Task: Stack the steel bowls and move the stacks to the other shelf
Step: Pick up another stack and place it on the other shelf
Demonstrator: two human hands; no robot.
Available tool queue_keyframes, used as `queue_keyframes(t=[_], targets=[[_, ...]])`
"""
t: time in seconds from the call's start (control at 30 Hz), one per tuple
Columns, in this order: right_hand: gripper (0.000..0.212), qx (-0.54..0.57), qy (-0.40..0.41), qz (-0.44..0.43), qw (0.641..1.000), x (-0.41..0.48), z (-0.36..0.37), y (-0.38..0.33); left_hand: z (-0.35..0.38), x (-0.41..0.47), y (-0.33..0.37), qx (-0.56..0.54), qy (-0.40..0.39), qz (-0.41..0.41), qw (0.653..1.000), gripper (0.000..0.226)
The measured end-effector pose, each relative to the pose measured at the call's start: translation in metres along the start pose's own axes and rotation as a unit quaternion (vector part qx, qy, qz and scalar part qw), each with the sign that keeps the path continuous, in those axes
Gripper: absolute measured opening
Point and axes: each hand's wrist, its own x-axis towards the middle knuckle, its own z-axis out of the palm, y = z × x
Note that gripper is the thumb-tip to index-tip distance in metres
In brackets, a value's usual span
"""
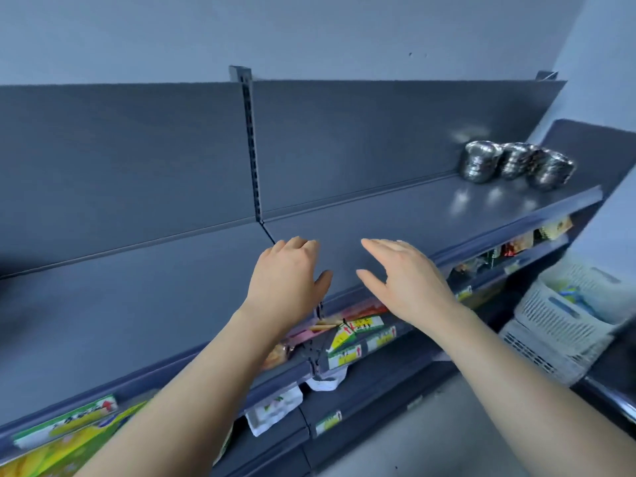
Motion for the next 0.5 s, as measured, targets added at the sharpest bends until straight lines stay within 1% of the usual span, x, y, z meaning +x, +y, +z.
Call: queue_keyframes(t=[0.2,0.5], targets=[[0.053,-0.015,0.007,0.049,0.999,0.003,-0.017,0.097,0.042,0.060,0.073,-0.029,-0.025,0.026,0.999,0.043],[0.054,-0.008,0.015,0.120,0.993,0.033,-0.019,0.213,0.094,0.156,0.137,-0.053,-0.056,0.065,0.995,0.043]])
